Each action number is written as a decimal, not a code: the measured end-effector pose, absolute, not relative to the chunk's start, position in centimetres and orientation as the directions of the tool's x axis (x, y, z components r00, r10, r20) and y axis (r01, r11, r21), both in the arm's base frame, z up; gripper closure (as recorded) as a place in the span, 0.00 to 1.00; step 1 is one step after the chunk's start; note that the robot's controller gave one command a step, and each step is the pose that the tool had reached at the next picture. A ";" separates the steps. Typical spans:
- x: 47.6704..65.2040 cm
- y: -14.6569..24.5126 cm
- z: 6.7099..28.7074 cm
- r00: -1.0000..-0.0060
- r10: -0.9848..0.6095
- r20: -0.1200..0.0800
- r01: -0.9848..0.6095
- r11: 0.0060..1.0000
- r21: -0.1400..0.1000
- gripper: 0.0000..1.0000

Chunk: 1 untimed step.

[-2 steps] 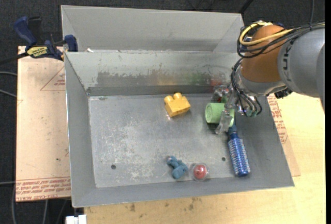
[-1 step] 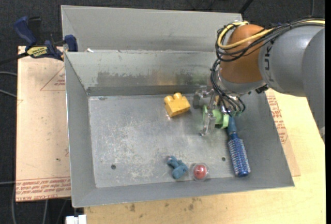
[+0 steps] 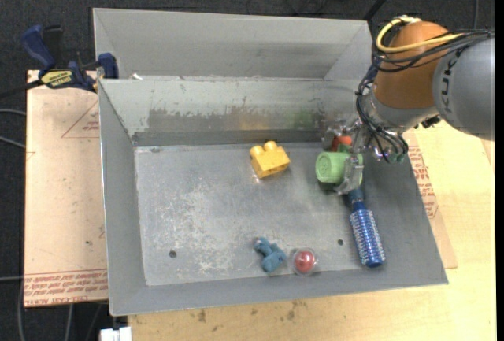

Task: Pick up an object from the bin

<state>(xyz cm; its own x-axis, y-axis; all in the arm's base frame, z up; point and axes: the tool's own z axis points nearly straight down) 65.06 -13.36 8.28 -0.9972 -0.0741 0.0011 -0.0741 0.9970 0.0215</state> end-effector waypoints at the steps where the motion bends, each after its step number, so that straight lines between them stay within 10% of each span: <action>1: 64.6 -13.0 7.8 -0.996 -0.087 0.023 -0.086 0.996 0.022 1.00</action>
Offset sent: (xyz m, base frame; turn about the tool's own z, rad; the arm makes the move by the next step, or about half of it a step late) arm 0.0000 0.0000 0.0000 0.0000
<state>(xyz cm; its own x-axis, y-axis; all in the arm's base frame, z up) 64.57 -12.98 7.81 -0.9959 -0.0870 0.0234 -0.0865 0.9960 0.0218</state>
